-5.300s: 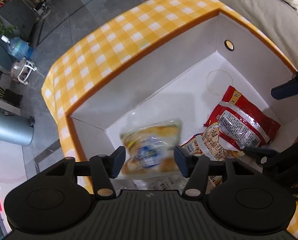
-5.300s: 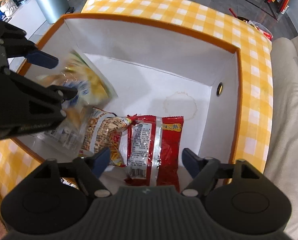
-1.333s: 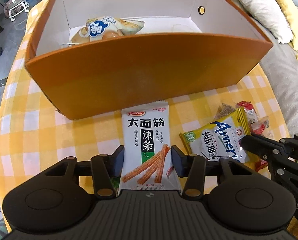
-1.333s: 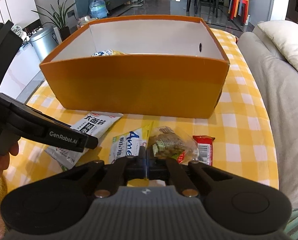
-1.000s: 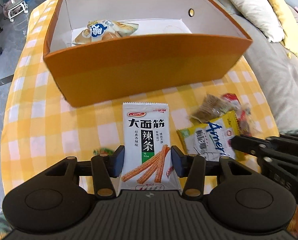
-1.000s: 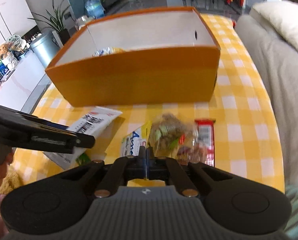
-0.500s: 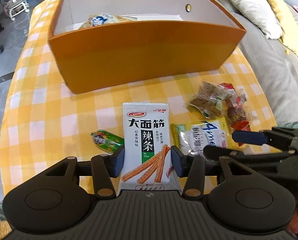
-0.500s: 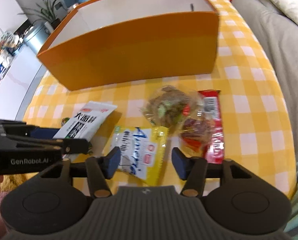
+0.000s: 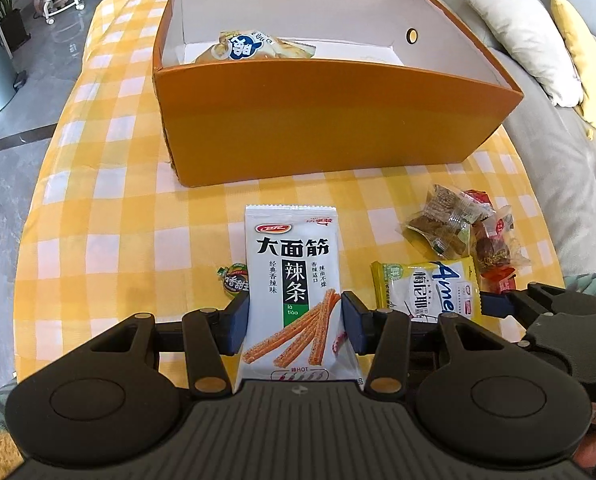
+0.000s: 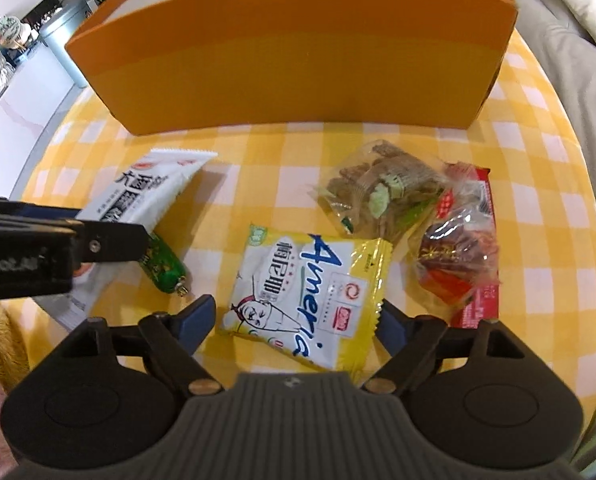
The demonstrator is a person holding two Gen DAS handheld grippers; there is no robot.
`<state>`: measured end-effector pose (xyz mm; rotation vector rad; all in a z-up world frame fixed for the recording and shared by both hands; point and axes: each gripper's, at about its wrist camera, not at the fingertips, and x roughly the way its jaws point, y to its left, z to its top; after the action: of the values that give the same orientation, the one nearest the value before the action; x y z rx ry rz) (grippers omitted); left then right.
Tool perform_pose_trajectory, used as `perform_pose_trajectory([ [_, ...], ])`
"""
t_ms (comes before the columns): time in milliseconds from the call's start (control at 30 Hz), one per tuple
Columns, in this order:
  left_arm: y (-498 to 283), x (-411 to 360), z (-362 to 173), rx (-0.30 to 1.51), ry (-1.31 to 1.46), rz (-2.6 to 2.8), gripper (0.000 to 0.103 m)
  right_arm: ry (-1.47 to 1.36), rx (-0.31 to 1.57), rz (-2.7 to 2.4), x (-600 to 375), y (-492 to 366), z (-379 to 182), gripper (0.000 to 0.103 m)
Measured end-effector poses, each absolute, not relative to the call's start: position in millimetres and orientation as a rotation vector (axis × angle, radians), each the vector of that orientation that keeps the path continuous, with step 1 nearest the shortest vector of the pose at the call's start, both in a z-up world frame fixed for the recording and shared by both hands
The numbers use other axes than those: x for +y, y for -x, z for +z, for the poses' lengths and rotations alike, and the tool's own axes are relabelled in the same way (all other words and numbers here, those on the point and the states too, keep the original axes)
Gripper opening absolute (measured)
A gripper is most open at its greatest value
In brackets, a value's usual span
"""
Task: Organize snacks
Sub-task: 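Grasp the white spicy-strip pack with the left tool while the right tool grasps the yellow Ameria bag, then lift both held packs and carry them over the orange box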
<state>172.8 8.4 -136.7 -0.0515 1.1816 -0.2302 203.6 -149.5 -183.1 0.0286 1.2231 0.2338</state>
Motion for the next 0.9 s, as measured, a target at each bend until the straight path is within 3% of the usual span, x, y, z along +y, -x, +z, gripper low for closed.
perform_pose_trajectory([
  [100,-172.5,8.1,-135.4,1.182,0.048,-0.232,0.055,0.0,1.216,0.231,-146.7,-202.7,-183.1,0.075],
  [233,-171.2,7.2,-133.9,1.18,0.045,-0.232,0.055,0.027,1.203,0.227,-148.0,-200.9,-181.0,0.056],
  [400,-167.6,6.0,-127.8,1.168,0.04,-0.235,0.055,-0.011,1.205,0.243,-155.2,-200.5,-178.7,0.045],
  [500,-164.0,6.1,-122.0,1.156,0.042,-0.237,0.055,-0.031,1.197,0.258,-159.6,-198.1,-171.3,0.031],
  [533,-162.7,6.5,-120.7,1.153,0.046,-0.237,0.055,-0.039,1.2,0.268,-160.9,-197.1,-169.0,0.02],
  [600,-160.7,6.8,-118.8,1.15,0.054,-0.236,0.055,-0.068,1.206,0.291,-162.6,-194.8,-166.4,0.009],
  [900,-147.4,7.5,-106.5,1.118,0.067,-0.226,0.055,-0.152,1.184,0.295,-175.5,-184.8,-152.1,0.006],
])
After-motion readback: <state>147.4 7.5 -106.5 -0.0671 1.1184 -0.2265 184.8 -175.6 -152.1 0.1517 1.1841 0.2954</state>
